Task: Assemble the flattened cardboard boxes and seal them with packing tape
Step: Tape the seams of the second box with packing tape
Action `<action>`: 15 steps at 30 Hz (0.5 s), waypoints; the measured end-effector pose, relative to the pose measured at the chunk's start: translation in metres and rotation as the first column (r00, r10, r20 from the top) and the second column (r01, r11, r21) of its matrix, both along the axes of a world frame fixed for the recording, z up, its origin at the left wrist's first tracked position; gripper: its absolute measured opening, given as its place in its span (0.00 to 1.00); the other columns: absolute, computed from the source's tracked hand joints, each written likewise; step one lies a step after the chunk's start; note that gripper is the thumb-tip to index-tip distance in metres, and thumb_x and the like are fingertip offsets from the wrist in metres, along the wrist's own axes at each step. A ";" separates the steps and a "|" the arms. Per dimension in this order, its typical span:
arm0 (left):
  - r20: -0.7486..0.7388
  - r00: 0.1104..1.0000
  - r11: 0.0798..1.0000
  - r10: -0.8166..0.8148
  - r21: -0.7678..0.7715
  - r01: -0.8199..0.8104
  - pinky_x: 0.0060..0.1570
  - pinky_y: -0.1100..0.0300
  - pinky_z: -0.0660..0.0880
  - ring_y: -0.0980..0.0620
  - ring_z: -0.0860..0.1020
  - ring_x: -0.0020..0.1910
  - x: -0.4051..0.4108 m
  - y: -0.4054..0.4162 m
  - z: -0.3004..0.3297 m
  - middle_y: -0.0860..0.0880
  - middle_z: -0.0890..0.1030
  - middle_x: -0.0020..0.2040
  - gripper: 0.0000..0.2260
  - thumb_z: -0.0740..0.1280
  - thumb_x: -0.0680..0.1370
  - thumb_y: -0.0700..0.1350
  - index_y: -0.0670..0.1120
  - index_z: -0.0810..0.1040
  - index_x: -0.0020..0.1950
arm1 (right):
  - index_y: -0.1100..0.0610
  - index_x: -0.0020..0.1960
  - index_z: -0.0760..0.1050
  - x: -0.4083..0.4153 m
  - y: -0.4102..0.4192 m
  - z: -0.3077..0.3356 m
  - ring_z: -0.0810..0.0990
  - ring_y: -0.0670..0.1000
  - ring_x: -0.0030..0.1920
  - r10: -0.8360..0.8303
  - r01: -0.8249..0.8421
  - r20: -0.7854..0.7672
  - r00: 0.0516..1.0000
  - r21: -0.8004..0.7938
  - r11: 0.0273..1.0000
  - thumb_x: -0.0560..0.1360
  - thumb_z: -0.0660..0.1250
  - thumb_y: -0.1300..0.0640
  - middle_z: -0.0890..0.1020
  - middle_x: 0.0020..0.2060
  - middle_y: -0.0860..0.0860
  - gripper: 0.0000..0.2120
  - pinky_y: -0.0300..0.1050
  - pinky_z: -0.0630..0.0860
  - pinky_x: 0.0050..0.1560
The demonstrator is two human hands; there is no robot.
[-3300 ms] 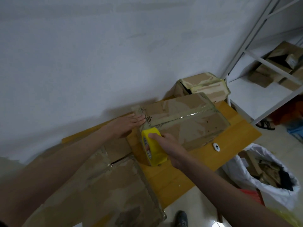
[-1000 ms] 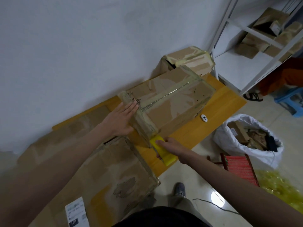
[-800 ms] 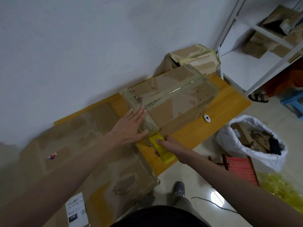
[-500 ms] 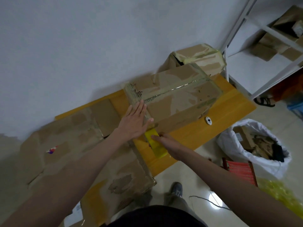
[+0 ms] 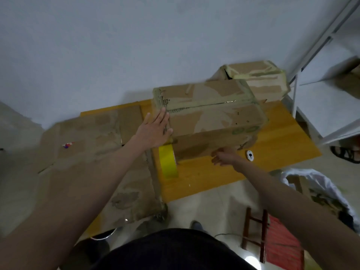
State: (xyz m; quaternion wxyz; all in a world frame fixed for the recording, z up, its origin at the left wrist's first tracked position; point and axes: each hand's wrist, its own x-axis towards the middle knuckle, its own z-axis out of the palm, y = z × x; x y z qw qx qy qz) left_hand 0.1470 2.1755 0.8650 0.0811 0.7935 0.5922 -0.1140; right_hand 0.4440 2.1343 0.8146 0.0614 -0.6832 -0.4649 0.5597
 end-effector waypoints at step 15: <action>-0.043 0.973 0.973 0.228 0.052 -0.226 0.77 0.47 0.40 0.51 0.41 0.80 0.034 -0.006 -0.003 0.48 0.40 0.81 0.26 0.43 0.85 0.51 0.46 0.42 0.82 | 0.60 0.79 0.52 0.157 0.026 -0.130 0.53 0.62 0.78 0.300 -0.392 0.553 0.777 0.052 0.919 0.82 0.56 0.65 0.51 0.78 0.61 0.28 0.57 0.63 0.71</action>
